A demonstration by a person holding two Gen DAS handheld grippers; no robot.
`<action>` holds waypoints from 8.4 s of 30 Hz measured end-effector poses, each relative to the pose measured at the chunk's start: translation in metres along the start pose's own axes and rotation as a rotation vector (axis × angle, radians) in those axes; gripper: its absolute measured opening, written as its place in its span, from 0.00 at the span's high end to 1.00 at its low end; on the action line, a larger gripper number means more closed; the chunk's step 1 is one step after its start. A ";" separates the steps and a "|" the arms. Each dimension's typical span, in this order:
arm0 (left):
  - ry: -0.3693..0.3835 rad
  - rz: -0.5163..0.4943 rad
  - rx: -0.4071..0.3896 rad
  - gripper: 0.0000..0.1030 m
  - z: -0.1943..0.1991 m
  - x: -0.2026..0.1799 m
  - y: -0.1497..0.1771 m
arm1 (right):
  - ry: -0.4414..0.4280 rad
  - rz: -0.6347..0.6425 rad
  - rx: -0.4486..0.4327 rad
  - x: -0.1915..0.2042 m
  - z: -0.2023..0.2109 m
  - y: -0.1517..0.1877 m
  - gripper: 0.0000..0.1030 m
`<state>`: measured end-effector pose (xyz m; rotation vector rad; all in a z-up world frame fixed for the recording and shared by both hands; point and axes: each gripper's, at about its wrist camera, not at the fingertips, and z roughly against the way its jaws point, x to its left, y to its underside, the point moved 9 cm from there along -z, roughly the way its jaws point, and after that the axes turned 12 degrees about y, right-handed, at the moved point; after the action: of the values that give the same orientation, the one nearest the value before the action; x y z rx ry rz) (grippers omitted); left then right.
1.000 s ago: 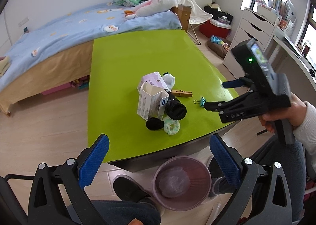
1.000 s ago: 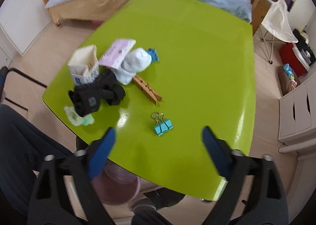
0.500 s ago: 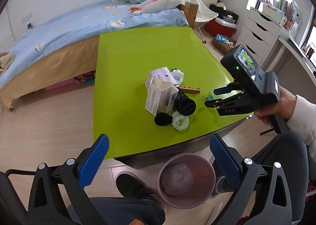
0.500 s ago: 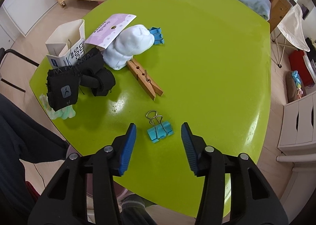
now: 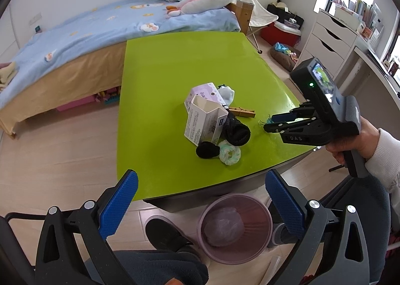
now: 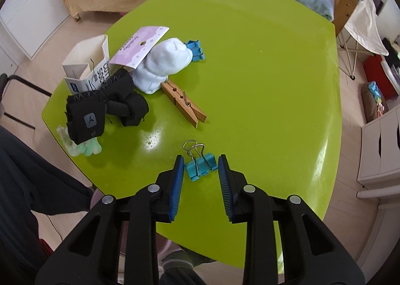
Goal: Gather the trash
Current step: 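Reach the right gripper to the blue binder clip and close on it, then grasp the white cotton socks box with the left gripper while the right gripper holds the clip, then carry the box and clip over the pink wastebasket and open both grippers, then move the right gripper to the black socks and close on them, then grasp the black sock with the left gripper while the right gripper holds the black socks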
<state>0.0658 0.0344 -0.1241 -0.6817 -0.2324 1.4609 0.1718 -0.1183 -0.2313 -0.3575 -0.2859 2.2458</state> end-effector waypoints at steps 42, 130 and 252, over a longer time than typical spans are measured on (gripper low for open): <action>-0.007 0.309 0.268 0.64 -0.108 0.057 -0.057 | -0.092 -0.199 -0.050 0.000 0.049 0.042 0.73; 0.146 -0.085 0.029 0.90 0.028 -0.068 0.044 | -0.105 -0.270 -0.197 0.031 0.173 0.111 0.09; 0.098 0.270 0.053 0.07 -0.026 0.015 -0.016 | -0.287 -0.515 0.018 0.009 0.078 0.004 0.73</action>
<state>0.0952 0.0424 -0.1394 -0.7606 -0.0253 1.6795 0.1360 -0.1208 -0.1612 0.0528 -0.4516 1.7828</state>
